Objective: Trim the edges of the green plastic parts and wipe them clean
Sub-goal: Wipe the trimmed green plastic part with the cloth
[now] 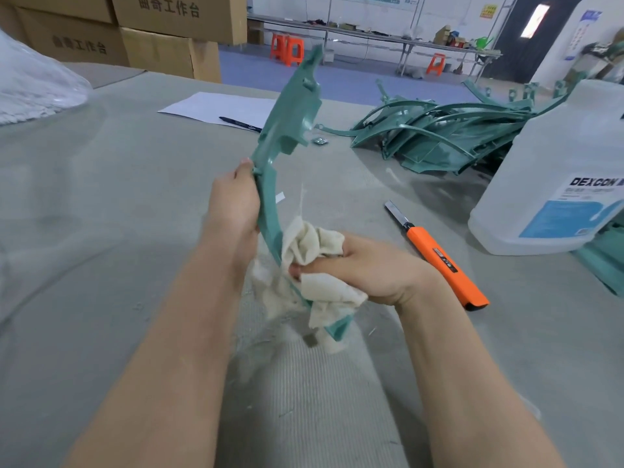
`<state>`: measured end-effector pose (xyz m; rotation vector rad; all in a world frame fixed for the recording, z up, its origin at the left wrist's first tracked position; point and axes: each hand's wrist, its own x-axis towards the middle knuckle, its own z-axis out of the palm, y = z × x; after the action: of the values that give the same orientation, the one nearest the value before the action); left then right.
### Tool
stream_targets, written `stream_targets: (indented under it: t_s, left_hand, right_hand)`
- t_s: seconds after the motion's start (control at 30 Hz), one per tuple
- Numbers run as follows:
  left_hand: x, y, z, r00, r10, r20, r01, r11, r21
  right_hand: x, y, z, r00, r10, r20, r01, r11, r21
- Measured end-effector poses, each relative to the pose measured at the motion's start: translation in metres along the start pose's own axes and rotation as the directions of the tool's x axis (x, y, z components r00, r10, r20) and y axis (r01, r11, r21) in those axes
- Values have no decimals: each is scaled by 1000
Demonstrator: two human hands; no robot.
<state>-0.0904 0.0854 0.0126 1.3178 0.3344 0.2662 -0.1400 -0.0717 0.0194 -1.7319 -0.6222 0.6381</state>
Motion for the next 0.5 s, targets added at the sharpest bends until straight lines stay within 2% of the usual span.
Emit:
stream_targets:
  t_s: [0.1,0.2,0.37,0.5]
  left_hand:
    - [-3,3,0,998,-20,59,26,994,-105]
    - [-6,6,0,994,-34,99,47,990,-135]
    - [-11,-1,7,990,-23,138,17,999,40]
    - [-9,-8,14,986,49,158,-83,973,215]
  right_hand:
    - [-1,-3,1,999,-6,46,8,1000,-29]
    - [4,-1,4,1000,-15,9,16,998,-57]
    - [15,4,6,983,-62,-175,57,998,-37]
    - [18,5,5,933,-114,-340,114,993,-19]
